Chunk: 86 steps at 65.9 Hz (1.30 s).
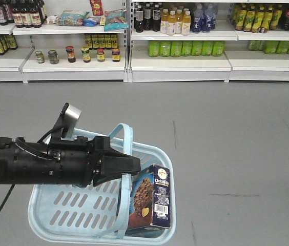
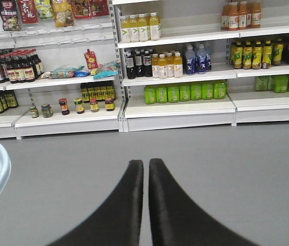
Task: Left arm holds basket, right arm returns cookies
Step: 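Drive toward the drink shelves holding the basket in the left gripper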
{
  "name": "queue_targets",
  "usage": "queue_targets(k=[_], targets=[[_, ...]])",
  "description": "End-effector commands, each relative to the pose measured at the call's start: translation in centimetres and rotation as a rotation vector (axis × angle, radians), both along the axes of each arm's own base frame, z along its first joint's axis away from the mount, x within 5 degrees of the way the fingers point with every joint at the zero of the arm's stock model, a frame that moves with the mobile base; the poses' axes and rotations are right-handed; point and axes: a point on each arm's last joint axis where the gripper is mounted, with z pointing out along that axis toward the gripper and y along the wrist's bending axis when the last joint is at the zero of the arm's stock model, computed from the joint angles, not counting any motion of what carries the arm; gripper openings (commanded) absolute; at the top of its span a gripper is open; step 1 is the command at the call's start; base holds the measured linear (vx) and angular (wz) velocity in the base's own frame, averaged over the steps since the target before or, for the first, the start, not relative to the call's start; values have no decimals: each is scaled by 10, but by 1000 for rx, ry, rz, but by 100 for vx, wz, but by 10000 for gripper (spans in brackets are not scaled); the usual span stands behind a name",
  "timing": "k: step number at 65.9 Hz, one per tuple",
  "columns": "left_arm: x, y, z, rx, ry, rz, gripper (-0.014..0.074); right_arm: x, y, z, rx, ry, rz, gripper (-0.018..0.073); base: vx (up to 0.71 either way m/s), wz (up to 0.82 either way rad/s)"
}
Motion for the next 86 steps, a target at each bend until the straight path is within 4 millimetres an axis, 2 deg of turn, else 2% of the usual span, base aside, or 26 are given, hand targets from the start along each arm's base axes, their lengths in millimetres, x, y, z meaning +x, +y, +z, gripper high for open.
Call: queue_targets(k=[1,86], targets=[[-2,-3,30,-145,-49,8,-3,0,-1,2,-9,-71,-12,-6,44,-5],[-2,-2,30,-146,-49,10,-3,0,-1,1,-9,-68,-12,-6,45,-1]])
